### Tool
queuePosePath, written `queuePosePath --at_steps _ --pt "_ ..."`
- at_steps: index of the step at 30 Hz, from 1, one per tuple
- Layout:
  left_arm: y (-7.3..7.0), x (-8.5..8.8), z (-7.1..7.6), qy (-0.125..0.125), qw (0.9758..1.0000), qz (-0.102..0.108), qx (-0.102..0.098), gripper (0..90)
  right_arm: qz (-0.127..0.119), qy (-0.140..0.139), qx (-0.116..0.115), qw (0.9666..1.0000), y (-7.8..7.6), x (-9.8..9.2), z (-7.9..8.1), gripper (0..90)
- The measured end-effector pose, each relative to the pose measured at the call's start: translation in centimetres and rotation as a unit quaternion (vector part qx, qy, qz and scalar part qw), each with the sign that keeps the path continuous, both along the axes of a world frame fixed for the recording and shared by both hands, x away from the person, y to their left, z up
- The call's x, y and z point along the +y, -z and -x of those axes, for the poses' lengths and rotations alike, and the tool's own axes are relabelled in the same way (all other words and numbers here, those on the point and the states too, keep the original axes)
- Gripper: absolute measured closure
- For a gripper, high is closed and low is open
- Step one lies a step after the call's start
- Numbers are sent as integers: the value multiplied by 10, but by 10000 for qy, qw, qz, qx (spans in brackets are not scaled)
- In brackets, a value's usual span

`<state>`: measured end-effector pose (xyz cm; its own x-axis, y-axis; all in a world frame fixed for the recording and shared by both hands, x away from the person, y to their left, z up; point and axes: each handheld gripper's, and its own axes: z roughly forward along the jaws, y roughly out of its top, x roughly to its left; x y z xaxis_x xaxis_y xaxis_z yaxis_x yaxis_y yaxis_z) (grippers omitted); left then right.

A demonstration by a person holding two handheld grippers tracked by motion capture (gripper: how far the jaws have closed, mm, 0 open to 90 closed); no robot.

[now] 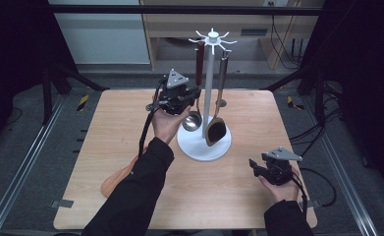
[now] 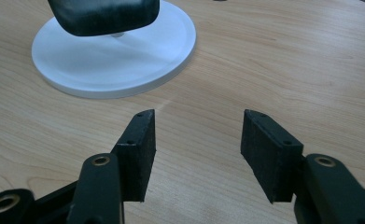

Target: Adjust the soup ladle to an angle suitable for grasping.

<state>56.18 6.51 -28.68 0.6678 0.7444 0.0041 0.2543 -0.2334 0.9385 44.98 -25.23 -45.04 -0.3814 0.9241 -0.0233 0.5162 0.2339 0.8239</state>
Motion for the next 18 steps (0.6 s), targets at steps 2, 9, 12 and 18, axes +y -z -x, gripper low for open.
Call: queuePosePath --at_steps 2,9,12,18 --pt "2 0 0 16 10000 -9 2 809 -5 1 7 10000 0 0 0 457" --pt "6 7 2 66 10000 69 7 770 -5 -1 1 10000 0 0 0 456" --pt "7 12 6 128 9999 65 12 733 7 -2 4 10000 0 0 0 456" --pt "9 29 18 231 9997 -32 78 627 17 15 -9 10000 0 0 0 457"
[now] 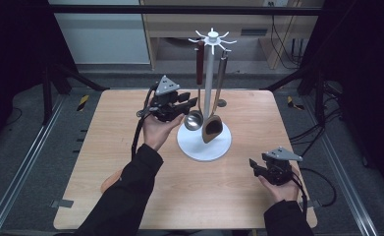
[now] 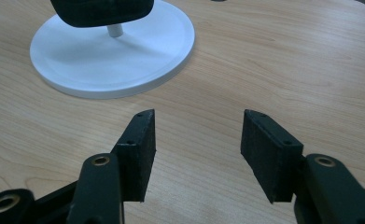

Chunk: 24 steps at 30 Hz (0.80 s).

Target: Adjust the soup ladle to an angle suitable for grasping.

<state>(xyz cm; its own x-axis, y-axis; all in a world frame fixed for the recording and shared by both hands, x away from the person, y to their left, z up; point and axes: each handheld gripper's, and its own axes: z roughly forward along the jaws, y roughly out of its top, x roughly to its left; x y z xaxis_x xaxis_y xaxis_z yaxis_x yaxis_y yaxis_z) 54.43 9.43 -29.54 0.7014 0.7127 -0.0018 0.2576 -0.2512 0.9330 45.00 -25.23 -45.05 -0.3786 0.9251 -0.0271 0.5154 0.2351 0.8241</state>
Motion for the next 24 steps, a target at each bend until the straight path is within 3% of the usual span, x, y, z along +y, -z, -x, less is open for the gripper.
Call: queuePosePath --at_steps 9,13,17,22,24 --pt "15 34 20 58 9995 -290 142 526 28 33 15 10000 0 1 0 460" --pt "29 54 26 38 9991 -328 256 496 39 23 5 10000 0 1 0 464" --pt "42 70 32 -51 9980 -571 274 460 55 27 14 10000 0 1 0 466" --pt "61 91 41 -100 9976 -561 383 455 55 20 10 10000 0 2 1 470" --pt "68 97 45 -116 9967 -659 465 462 61 14 7 10000 0 2 1 470"
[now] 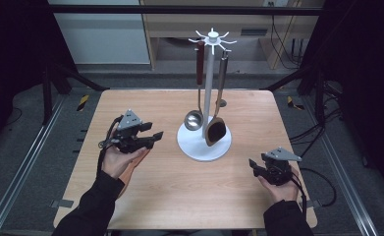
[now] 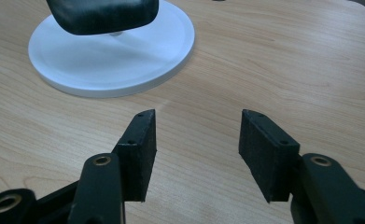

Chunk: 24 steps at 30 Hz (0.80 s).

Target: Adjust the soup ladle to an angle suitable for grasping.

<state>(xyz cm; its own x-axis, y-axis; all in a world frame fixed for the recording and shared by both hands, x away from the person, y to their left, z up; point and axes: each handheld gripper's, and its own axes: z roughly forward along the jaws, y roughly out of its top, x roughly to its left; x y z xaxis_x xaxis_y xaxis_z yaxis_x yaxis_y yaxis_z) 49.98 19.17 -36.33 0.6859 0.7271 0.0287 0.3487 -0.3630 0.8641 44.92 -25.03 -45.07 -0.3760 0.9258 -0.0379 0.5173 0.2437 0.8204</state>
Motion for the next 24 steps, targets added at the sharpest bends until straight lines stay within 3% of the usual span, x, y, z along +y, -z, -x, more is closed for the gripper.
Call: queuePosePath --at_steps 4,10,16,20,24 --pt "12 11 6 -75 9998 -176 94 467 29 1 -8 10000 0 1 0 471" --pt "29 31 12 -249 9989 -278 292 492 53 2 -31 10000 0 2 0 471" --pt "48 53 15 -439 9977 -230 471 497 64 21 -15 10000 0 3 0 469" --pt "59 65 14 -616 9949 -407 682 482 68 16 -19 10000 0 3 1 468" --pt "63 74 13 -774 9931 -492 725 468 54 0 -77 10000 -1 2 1 468"
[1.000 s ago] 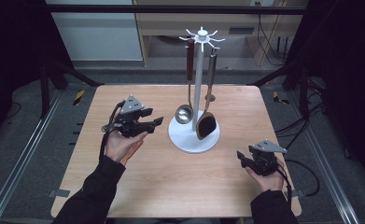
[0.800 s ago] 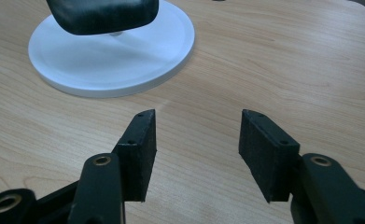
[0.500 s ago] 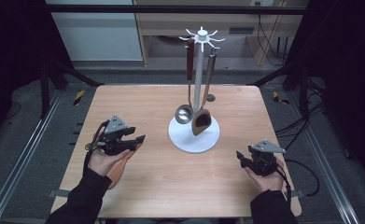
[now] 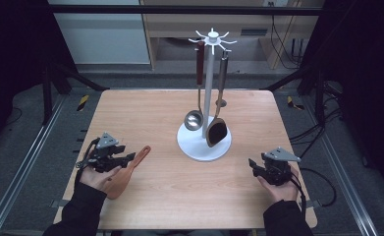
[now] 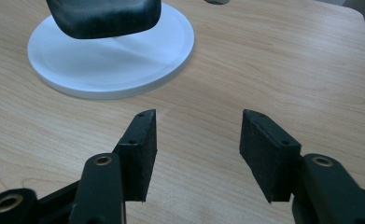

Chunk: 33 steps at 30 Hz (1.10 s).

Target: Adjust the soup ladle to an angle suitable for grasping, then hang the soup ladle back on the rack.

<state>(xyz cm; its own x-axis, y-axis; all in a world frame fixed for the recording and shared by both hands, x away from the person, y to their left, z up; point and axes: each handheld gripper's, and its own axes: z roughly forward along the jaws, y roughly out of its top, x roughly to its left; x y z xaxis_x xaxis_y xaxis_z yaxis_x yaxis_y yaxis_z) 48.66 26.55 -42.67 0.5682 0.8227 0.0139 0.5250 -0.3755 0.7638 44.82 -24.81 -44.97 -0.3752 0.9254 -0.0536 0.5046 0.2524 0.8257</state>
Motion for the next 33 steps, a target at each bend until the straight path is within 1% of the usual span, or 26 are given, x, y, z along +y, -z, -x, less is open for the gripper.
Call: queuePosePath --at_steps 3,6,8,9,12,15,17,20,24,27,31,33 --pt "2 6 -1 -10 10000 36 87 453 37 -2 22 10000 0 1 0 472" --pt "6 8 -3 -74 9997 -94 197 442 37 -67 17 10000 1 2 0 477" --pt "8 7 -5 -39 9995 -123 301 436 14 -77 36 10000 1 3 0 479" --pt "10 7 -6 -25 9992 -183 353 430 29 -96 30 9999 1 3 0 480" --pt "13 4 -10 -17 9987 -245 446 431 9 -97 67 9999 1 3 0 485" --pt "17 1 -13 31 9978 -378 548 443 38 -101 89 9999 2 4 -1 487" --pt "19 -2 -14 56 9973 -455 581 445 52 -123 119 9998 2 5 -1 489" --pt "23 -5 -16 121 9958 -626 662 450 32 -134 129 9998 2 5 -1 493" --pt "28 -8 -20 117 9940 -727 805 457 69 -167 140 9997 2 5 -1 499" --pt "30 -9 -20 177 9923 -837 895 460 85 -185 160 9997 3 5 -1 502" --pt "35 -10 -23 202 9903 -956 986 466 41 -172 198 9996 2 6 -1 510" --pt "37 -11 -24 196 9890 -1015 1058 473 29 -199 163 9997 0 5 -1 529"
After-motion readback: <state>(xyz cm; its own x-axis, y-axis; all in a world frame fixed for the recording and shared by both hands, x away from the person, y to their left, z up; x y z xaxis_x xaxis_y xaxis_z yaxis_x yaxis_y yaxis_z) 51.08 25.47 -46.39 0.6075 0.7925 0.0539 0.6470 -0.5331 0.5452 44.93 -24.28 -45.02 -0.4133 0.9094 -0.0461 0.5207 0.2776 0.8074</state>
